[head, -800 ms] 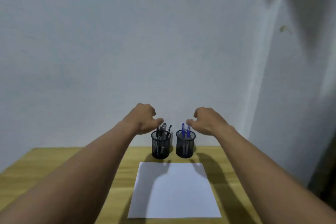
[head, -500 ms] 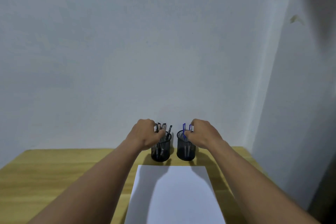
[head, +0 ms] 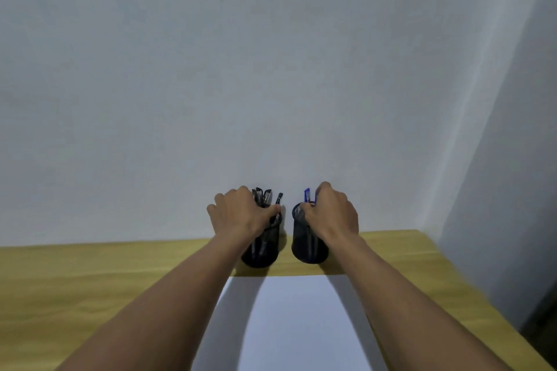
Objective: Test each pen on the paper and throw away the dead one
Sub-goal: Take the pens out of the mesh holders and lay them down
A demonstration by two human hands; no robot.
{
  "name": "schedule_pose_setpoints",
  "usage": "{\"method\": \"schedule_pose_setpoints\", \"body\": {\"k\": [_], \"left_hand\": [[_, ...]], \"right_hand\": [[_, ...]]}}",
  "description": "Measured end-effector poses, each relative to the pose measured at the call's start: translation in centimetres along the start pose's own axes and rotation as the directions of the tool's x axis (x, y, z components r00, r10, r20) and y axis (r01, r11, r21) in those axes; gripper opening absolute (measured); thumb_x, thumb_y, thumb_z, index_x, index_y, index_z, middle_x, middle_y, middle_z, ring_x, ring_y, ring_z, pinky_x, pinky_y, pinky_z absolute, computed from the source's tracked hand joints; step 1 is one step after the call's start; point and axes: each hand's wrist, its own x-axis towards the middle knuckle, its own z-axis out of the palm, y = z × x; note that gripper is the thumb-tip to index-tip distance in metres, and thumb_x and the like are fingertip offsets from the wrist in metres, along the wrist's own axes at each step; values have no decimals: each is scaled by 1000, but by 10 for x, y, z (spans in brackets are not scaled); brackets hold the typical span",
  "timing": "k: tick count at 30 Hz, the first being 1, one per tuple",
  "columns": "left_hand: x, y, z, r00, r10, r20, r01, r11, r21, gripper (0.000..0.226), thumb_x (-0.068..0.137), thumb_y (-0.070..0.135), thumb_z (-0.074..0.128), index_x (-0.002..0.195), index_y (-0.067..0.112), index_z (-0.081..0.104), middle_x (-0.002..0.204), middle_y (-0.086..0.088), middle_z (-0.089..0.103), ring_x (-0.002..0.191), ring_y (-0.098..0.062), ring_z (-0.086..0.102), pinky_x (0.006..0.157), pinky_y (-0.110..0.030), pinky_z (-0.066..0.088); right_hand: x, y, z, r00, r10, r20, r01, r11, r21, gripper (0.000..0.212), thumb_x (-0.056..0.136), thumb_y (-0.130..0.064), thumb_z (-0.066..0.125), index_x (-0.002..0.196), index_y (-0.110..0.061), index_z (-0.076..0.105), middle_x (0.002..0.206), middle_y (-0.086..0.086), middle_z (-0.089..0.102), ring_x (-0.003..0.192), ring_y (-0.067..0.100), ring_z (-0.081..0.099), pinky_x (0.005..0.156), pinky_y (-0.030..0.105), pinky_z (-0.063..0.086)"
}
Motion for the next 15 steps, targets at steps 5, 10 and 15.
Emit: {"method": "schedule_pose_setpoints", "body": {"k": [5, 10, 15], "left_hand": [[4, 5, 6, 1000, -10, -18, 7, 994, -110, 45, 72, 66, 68, 77, 21, 61, 83, 0, 68, 96, -30, 56, 78, -39, 36], [6, 5, 13, 999, 38, 10, -34, 958, -286, 42, 71, 55, 78, 91, 22, 61, 85, 6, 68, 91, -24, 61, 85, -40, 47], [11, 8, 16, 993, 107, 55, -88, 958, -272, 30, 75, 46, 76, 82, 18, 68, 78, 1, 70, 84, -26, 65, 75, -37, 53]], "right_hand": [[3, 2, 11, 998, -29, -62, 32, 998, 49, 26, 95, -22, 67, 114, -9, 55, 110, 11, 71, 100, 36, 65, 87, 42, 52], [9, 5, 16, 1000, 29, -12, -27, 986, 163, 36, 92, -23, 71, 123, -13, 56, 114, 7, 70, 103, 32, 65, 81, 37, 52], [15, 4, 20, 999, 44, 31, -49, 983, 180, 18, 89, -22, 73, 104, -15, 67, 97, 6, 74, 95, 32, 67, 81, 39, 56]]}}
